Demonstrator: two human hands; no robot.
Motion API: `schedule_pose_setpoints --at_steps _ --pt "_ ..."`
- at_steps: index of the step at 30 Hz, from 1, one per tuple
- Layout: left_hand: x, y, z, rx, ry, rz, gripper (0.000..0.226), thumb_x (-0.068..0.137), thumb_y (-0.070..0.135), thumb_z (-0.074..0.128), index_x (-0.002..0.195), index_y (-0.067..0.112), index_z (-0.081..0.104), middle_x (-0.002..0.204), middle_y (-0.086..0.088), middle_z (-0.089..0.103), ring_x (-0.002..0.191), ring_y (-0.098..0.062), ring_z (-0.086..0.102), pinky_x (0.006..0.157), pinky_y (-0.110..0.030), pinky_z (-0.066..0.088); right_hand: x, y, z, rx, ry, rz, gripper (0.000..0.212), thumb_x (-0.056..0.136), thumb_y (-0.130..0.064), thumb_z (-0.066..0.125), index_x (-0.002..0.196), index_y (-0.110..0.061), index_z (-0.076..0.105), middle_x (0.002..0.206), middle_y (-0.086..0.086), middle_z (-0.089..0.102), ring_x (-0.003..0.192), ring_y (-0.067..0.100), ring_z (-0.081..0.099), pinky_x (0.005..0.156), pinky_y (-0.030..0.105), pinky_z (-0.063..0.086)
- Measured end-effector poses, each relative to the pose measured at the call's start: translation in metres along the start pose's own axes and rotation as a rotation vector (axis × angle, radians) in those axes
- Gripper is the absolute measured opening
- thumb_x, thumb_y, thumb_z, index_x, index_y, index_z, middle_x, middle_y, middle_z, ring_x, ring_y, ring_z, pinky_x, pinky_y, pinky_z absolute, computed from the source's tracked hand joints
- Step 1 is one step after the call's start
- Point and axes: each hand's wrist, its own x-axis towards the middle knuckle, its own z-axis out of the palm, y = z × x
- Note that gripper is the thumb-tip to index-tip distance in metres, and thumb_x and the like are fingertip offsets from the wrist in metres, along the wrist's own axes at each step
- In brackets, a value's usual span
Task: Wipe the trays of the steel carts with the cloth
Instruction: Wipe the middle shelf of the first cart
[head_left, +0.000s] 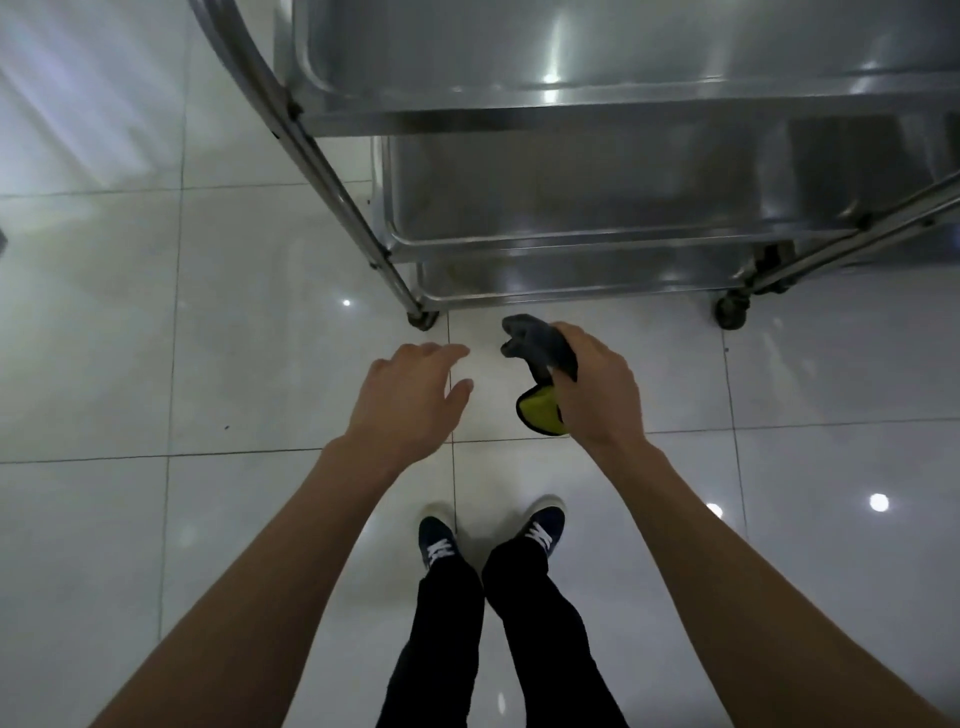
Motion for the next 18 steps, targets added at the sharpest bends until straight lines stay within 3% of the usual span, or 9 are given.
schedule_pose_setpoints --at_steps 4,7,10,12,15,18 --pt "0.022 -0.039 0.022 -0.019 0.034 0.013 0.046 0.102 0.039 0.05 0.146 0.027 0.049 0.141 0.0 0.057 0.128 -0.021 0.051 0.106 -0.042 0.04 0.025 0.003 0.037 0.025 0.049 -0.028 0.026 0.105 -0.028 0.049 0.125 -0.021 0.061 0.107 -0.002 0.069 0.08 0.007 0.058 0.066 0.009 0.037" --pt "0.048 -0.064 0.041 -0.013 0.069 0.033 0.046 0.101 0.039 0.051 0.145 0.027 0.049 0.141 0.002 0.057 0.129 -0.02 0.05 0.106 -0.041 0.041 0.054 0.013 0.061 0.032 0.054 -0.086 0.026 0.104 -0.03 0.05 0.125 -0.02 0.063 0.107 -0.002 0.07 0.085 0.009 0.062 0.071 0.01 0.04" --pt "0.085 -0.08 0.061 0.007 0.11 0.068 0.045 0.1 0.037 0.053 0.144 0.025 0.051 0.139 0.0 0.059 0.128 -0.022 0.052 0.104 -0.043 0.043 0.089 0.027 0.078 -0.03 0.125 -0.175 0.027 0.105 -0.026 0.049 0.129 -0.022 0.06 0.11 -0.002 0.069 0.091 0.011 0.063 0.076 0.017 0.048" --pt "0.11 -0.087 0.069 0.018 0.166 0.084 0.041 0.099 0.034 0.055 0.138 0.023 0.056 0.134 -0.002 0.062 0.123 -0.024 0.054 0.1 -0.046 0.046 0.11 0.029 0.081 -0.086 0.179 -0.276 0.032 0.103 -0.017 0.052 0.134 -0.021 0.057 0.116 0.001 0.067 0.097 0.016 0.062 0.081 0.029 0.054" --pt "0.144 -0.089 0.072 0.019 0.251 0.119 0.03 0.096 0.027 0.059 0.124 0.019 0.064 0.119 -0.003 0.066 0.109 -0.025 0.059 0.091 -0.046 0.051 0.14 0.03 0.074 -0.071 0.245 -0.384 0.041 0.097 -0.005 0.056 0.136 -0.017 0.057 0.128 0.003 0.064 0.11 0.022 0.062 0.091 0.039 0.053" --pt "0.175 -0.087 0.072 0.022 0.334 0.134 0.036 0.092 0.021 0.062 0.128 0.015 0.063 0.122 -0.007 0.066 0.106 -0.03 0.062 0.091 -0.048 0.052 0.171 0.03 0.064 -0.087 0.308 -0.423 0.046 0.092 -0.001 0.058 0.136 -0.015 0.06 0.129 0.007 0.065 0.11 0.027 0.064 0.091 0.042 0.053"
